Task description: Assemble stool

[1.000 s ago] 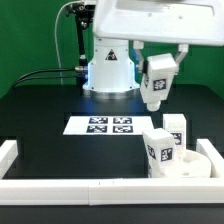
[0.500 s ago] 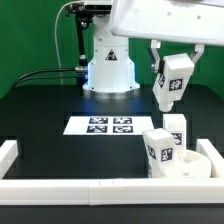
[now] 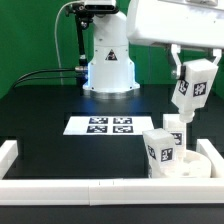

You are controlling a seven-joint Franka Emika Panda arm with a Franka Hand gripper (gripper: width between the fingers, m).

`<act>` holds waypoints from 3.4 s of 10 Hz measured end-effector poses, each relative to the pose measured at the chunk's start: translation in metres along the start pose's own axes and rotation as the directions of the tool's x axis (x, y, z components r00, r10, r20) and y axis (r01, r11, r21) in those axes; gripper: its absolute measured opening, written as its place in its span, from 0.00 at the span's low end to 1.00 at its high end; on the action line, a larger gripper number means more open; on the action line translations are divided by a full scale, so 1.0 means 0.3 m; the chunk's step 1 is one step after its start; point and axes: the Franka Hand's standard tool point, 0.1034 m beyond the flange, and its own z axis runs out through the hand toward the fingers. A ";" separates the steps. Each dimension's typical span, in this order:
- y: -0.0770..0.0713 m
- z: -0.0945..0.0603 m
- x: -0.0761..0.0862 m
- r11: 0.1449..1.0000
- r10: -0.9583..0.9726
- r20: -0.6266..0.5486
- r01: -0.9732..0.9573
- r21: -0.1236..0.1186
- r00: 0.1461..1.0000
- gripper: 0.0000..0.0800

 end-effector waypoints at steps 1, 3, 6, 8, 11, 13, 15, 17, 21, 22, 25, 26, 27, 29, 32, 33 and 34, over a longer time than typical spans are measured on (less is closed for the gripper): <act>-0.001 0.000 0.000 1.000 0.004 0.000 -0.004 0.002 1.000 0.40; -0.002 0.005 -0.002 1.000 0.007 0.001 -0.007 0.003 1.000 0.40; -0.060 0.049 0.004 0.998 -0.063 -0.031 0.063 -0.003 0.998 0.40; -0.024 0.060 0.016 0.995 -0.097 -0.078 0.096 -0.010 0.992 0.40; -0.039 0.064 0.022 0.995 -0.100 -0.097 0.100 -0.007 0.990 0.40; -0.099 0.105 0.024 0.992 -0.128 -0.175 0.129 -0.003 0.976 0.40; -0.110 0.129 0.018 0.986 -0.167 -0.188 0.168 -0.010 0.968 0.40; -0.061 0.132 0.010 0.989 -0.149 -0.174 0.148 -0.015 0.974 0.40; -0.112 0.174 -0.023 0.990 -0.143 -0.169 0.144 -0.007 0.975 0.40; -0.120 0.182 -0.028 0.990 -0.140 -0.165 0.141 -0.005 0.976 0.40; -0.129 0.215 -0.054 0.990 -0.138 -0.147 0.140 -0.002 0.979 0.40; -0.130 0.223 -0.061 0.990 -0.140 -0.142 0.141 -0.002 0.980 0.40; -0.128 0.225 -0.060 0.990 -0.140 -0.147 0.141 -0.003 0.979 0.40; -0.123 0.226 -0.060 0.990 -0.142 -0.148 0.143 -0.005 0.979 0.40; -0.124 0.232 -0.055 0.991 -0.135 -0.167 0.135 -0.008 0.977 0.40; -0.127 0.245 -0.067 0.991 -0.133 -0.160 0.134 -0.008 0.978 0.40; -0.129 0.256 -0.076 0.991 -0.135 -0.154 0.135 -0.007 0.979 0.40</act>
Offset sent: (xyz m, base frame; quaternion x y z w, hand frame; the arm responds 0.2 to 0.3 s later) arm 0.0072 -0.0076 -0.0170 -0.1276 0.0761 -0.1054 0.9833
